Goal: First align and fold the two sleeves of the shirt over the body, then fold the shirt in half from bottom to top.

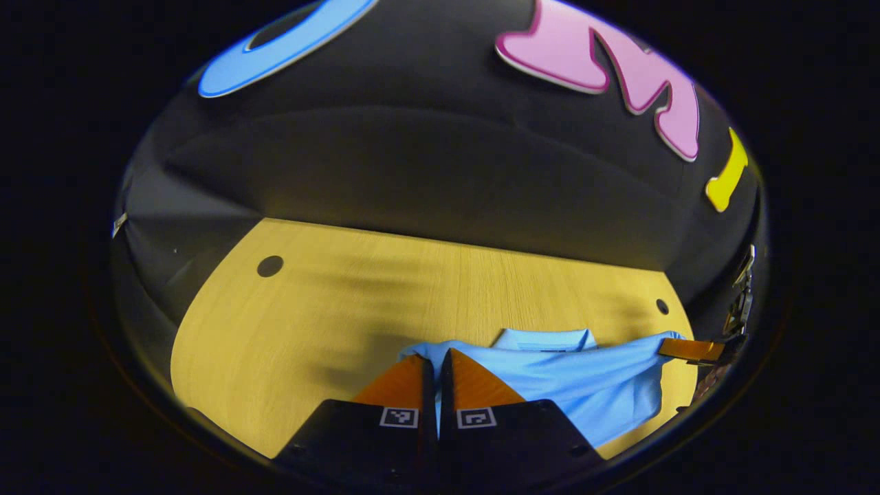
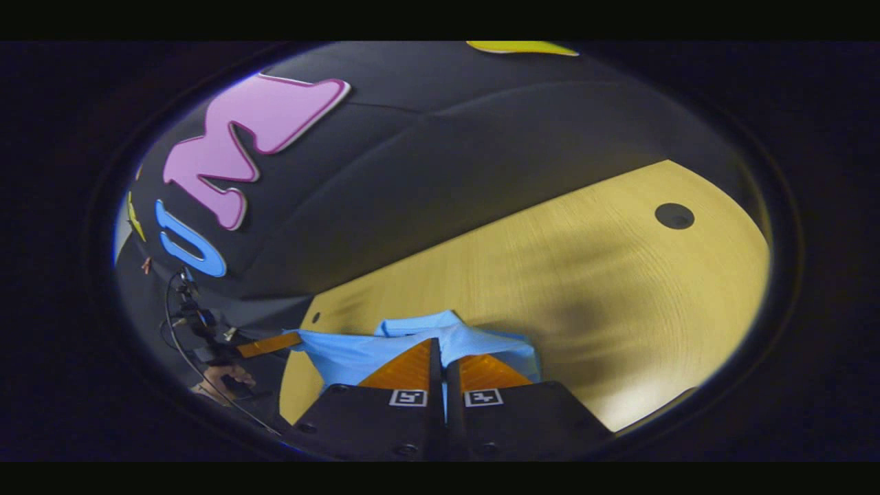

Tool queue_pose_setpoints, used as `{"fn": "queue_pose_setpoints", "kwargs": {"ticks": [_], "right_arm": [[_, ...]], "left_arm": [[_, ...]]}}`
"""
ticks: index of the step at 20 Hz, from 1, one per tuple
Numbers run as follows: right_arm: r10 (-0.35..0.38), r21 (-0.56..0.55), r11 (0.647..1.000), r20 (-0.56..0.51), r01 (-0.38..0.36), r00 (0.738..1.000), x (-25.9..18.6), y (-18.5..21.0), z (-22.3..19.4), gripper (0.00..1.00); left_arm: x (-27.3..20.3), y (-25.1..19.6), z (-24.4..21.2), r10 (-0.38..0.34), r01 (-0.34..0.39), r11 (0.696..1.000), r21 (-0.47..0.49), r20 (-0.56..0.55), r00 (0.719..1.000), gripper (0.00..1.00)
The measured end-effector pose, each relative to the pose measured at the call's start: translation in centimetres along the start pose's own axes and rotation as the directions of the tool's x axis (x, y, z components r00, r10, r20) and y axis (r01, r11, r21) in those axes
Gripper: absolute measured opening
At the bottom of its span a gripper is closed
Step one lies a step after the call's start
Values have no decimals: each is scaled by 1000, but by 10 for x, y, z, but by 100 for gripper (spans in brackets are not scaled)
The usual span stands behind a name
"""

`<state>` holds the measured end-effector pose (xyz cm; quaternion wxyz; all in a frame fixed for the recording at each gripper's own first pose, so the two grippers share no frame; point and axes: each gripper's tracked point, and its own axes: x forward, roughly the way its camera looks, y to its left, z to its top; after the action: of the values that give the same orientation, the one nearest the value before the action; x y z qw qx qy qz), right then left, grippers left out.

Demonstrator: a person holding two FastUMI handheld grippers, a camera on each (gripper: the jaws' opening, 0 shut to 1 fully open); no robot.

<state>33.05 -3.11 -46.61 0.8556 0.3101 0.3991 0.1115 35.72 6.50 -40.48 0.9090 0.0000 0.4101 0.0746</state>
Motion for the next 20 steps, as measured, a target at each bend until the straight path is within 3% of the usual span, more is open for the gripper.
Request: {"fn": "queue_pose_setpoints", "kwargs": {"ticks": [1, 2, 4, 5, 9, 10, 12, 14, 15, 20], "right_arm": [[-27, 8, 1000, -15, 27, 1000, 6, -7, -5, 5], [-48, 16, 999, -34, 49, 998, 10, -14, -11, 11], [-65, 13, 998, -65, 66, 996, 15, -23, -19, 0], [-65, 1, 998, -64, 65, 996, 11, -24, -19, 0], [-97, -29, 995, -53, 95, 994, -5, -20, -12, 83], [-100, -43, 994, -39, 98, 994, -13, -17, -8, 96], [-100, -80, 992, -14, 99, 995, -31, -5, -1, 97], [-101, -159, 982, 31, 104, 994, -58, 13, 4, 97], [-107, -228, 966, 84, 123, 991, -89, 33, 8, 97], [-75, -318, 937, 224, 145, 972, -187, 97, 2, 98]], "left_arm": [[16, 0, -4, 22, -22, 999, 38, -23, 999, 6], [27, 3, -11, 54, -49, 996, 72, -59, 997, 6], [48, -5, -41, 50, -34, 995, 94, -168, 985, 9], [50, -8, -46, 37, -23, 996, 82, -179, 983, 15], [34, -20, -42, -5, 12, 999, 45, -152, 988, 58], [25, -27, -37, -42, 47, 998, 40, -130, 991, 79], [-6, -36, -27, -118, 123, 991, 60, -87, 989, 86], [-40, -34, -17, -144, 147, 985, 87, -30, 989, 89], [-81, -34, -10, -159, 155, 983, 102, 25, 987, 89], [-215, -45, -6, -255, 225, 960, 166, 192, 948, 93]]}}
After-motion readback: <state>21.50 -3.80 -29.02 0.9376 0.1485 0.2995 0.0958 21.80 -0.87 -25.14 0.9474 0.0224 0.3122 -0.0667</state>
